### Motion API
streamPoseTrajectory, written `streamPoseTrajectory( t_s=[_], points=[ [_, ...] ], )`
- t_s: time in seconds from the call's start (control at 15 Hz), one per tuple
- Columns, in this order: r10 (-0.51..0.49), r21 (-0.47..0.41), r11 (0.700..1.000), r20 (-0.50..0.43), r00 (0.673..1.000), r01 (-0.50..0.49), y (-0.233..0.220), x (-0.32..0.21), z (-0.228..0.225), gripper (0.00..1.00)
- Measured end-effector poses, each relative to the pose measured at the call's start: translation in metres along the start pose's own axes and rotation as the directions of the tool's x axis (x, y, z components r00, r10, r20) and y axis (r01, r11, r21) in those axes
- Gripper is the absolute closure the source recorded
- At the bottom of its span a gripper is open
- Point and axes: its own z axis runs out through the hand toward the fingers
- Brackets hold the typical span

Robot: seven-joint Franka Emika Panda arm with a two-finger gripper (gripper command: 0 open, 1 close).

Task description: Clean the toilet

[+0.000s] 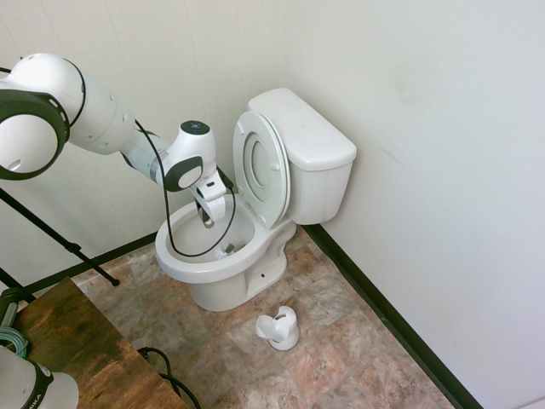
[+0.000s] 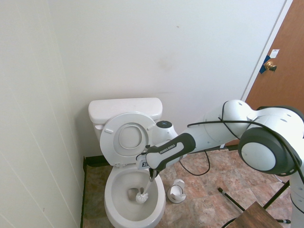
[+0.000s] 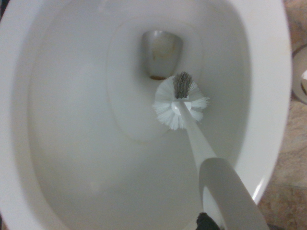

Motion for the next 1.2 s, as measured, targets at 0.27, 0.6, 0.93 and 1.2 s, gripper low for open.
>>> streamPoseTrajectory(
  t_s=[0.27, 0.6, 0.93, 1.2],
  points=[
    [0.033, 0.033, 0.999, 0.001, 0.999, -0.033, -0.011, 0.033, -0.010, 1.00],
    [0.020, 0.074, 0.997, -0.012, 1.000, -0.019, -0.069, 0.035, -0.003, 1.00],
    [-0.025, 0.064, 0.998, -0.032, 0.999, 0.027, -0.110, -0.028, -0.002, 1.00],
    [-0.074, -0.017, 0.997, -0.053, 0.996, 0.074, -0.078, -0.053, -0.030, 1.00]
  ],
)
